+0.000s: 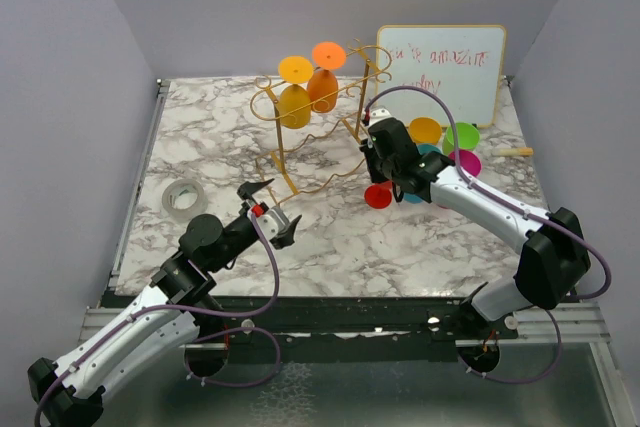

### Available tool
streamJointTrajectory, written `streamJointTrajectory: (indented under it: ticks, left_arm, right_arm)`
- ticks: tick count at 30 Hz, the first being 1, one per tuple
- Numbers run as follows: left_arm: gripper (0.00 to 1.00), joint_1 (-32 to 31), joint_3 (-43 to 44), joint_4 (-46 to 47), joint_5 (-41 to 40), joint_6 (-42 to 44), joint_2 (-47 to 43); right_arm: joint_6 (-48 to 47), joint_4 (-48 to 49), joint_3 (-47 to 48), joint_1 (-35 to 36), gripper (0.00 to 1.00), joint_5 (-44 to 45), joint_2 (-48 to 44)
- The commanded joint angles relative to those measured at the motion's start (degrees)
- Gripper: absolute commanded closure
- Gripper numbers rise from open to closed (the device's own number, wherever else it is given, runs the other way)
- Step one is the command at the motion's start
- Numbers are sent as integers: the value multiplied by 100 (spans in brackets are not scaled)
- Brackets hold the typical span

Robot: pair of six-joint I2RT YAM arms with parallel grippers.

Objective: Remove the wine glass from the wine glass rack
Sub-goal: Place the wine glass at the center of the board.

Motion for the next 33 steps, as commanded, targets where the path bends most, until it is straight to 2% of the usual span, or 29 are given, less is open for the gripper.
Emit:
streamJointTrajectory:
  ticks: [1, 3, 9, 18, 22, 26, 30, 33]
  left_arm:
    - [1, 59, -19, 131, -275, -40, -93]
    - [1, 66, -44, 134, -235, -16, -115]
    - [1, 74, -30, 126, -216, 3, -100]
    - [1, 134, -89, 208, -458, 12, -209]
    - [1, 149, -94, 221, -453, 4, -206]
    - [1, 181, -85, 230, -467, -27, -205]
    - [1, 215, 21, 346, -971, -760, -179]
    - [1, 248, 221, 200, -1114, -1059, -28]
  right_arm:
    - [-141, -273, 269, 0, 76, 169, 86]
    - [-210, -363, 355, 0, 70, 106, 81]
    - [-291, -547, 515, 0, 69, -119, 66]
    - [-405, -688, 555, -5, 81, -39, 65]
    - [-449, -659, 531, 0, 81, -52, 116]
    - [-469, -715, 616, 0, 78, -138, 134]
    - [-399, -636, 647, 2, 71, -318, -72]
    - [-335, -460, 601, 2, 61, -480, -341]
